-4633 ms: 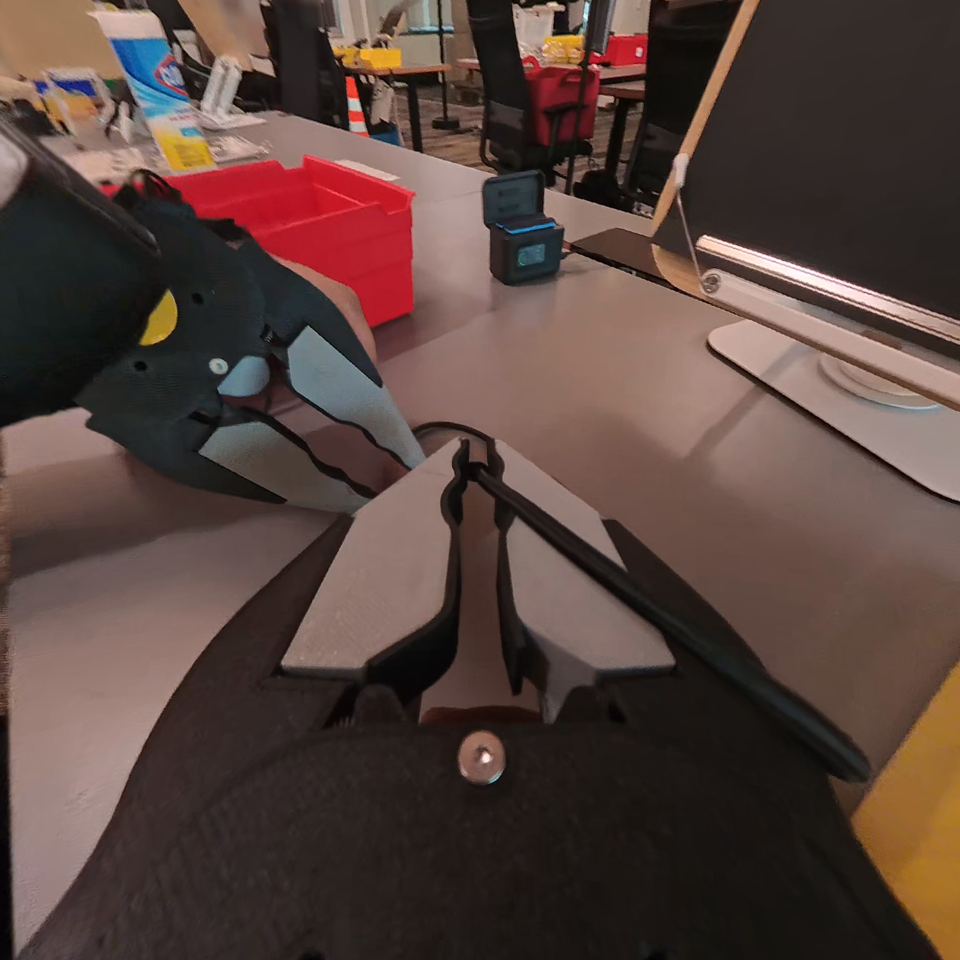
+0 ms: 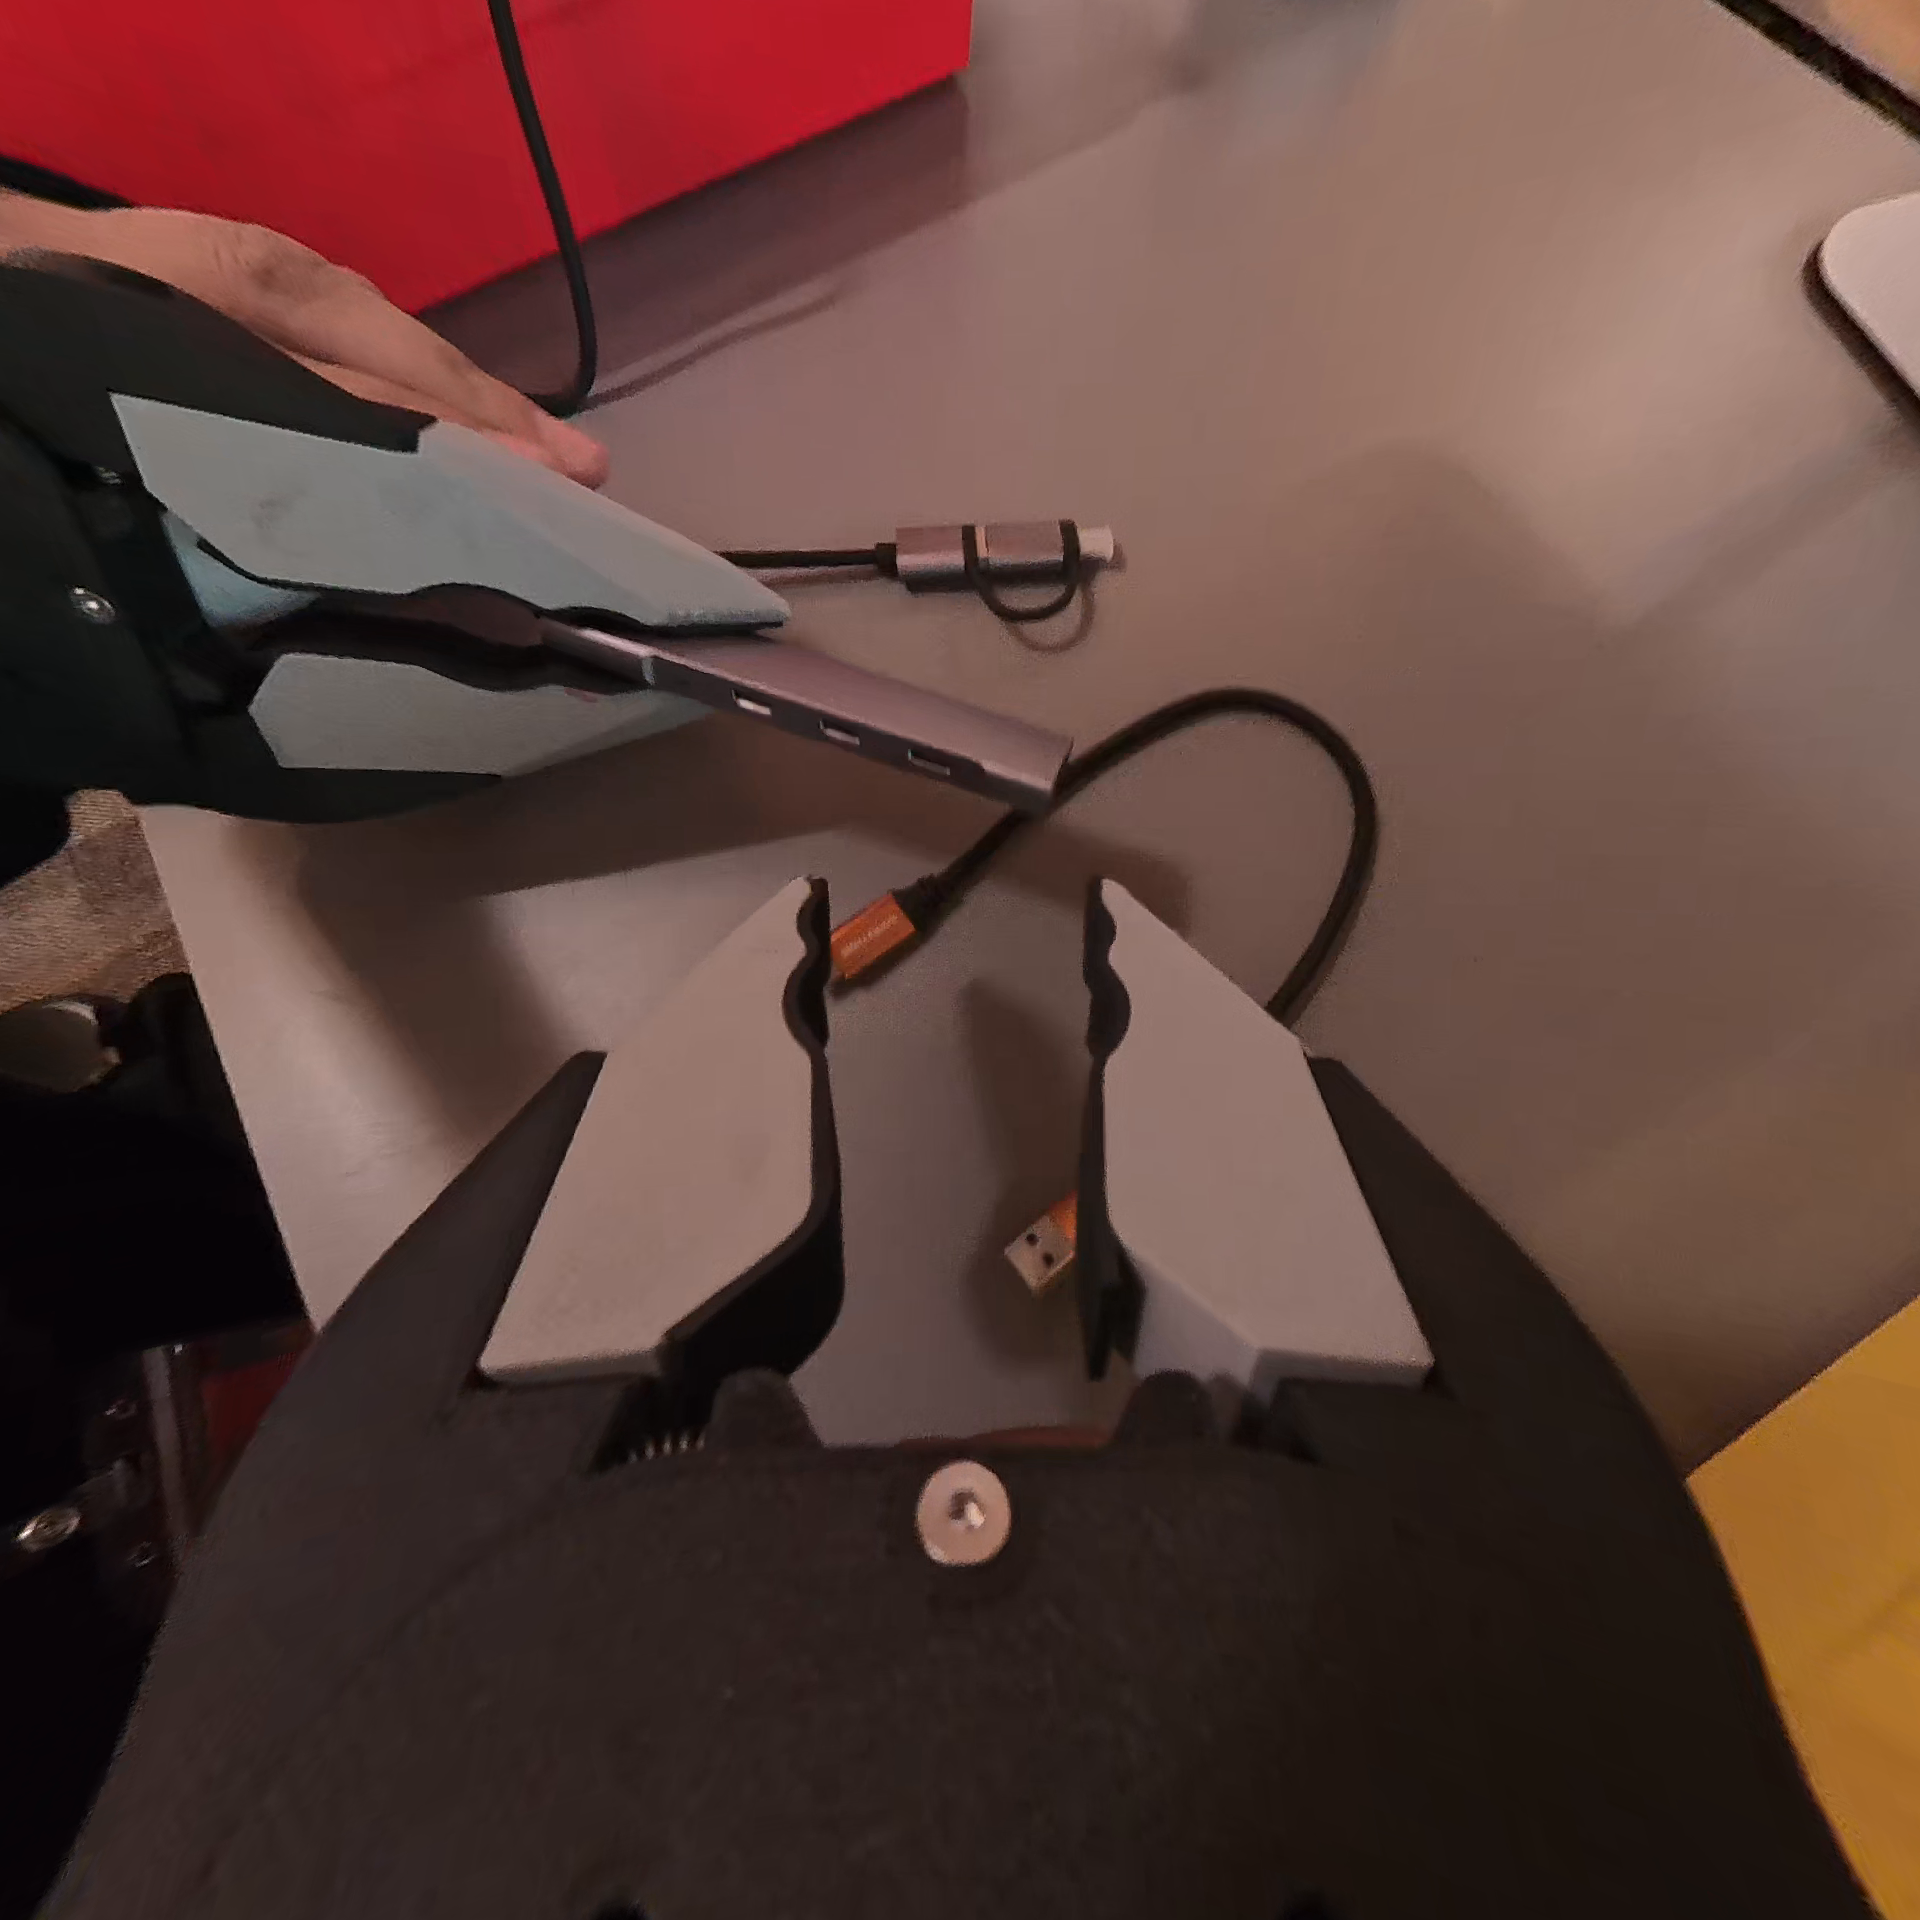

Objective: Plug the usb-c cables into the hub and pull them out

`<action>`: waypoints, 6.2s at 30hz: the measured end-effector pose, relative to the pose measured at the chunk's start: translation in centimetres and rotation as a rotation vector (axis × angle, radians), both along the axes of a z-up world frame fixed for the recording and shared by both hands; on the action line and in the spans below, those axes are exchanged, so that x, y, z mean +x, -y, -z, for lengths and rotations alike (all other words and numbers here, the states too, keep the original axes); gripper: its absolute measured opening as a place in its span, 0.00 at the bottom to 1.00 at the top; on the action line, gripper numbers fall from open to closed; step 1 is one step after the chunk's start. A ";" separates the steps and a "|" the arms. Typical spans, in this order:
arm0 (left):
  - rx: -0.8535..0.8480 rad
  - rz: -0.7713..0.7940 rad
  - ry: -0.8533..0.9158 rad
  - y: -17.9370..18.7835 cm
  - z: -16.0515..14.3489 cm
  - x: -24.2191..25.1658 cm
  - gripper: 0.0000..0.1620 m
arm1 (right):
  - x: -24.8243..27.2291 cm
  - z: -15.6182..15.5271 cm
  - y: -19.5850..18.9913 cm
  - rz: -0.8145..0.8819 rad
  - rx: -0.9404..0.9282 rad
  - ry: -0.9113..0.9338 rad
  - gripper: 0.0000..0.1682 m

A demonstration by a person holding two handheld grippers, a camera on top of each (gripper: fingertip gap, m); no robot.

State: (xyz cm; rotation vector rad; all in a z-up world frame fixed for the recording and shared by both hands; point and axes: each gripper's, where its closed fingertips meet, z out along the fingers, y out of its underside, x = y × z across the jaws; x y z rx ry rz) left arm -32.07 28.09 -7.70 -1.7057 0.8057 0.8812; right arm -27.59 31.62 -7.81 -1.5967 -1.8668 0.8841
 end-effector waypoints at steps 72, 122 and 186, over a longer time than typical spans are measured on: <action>0.010 -0.175 0.504 1.0 -1.3 -4.0 0.04 | 4.4 4.2 6.2 -0.139 0.077 0.478 0.00; -0.042 -0.020 0.757 1.3 -3.6 1.8 0.04 | -4.8 -11.5 4.7 0.225 0.101 -0.931 0.00; 0.036 -0.106 0.774 1.1 -3.4 -0.4 0.04 | -3.3 -11.0 4.7 0.286 0.258 -0.899 0.00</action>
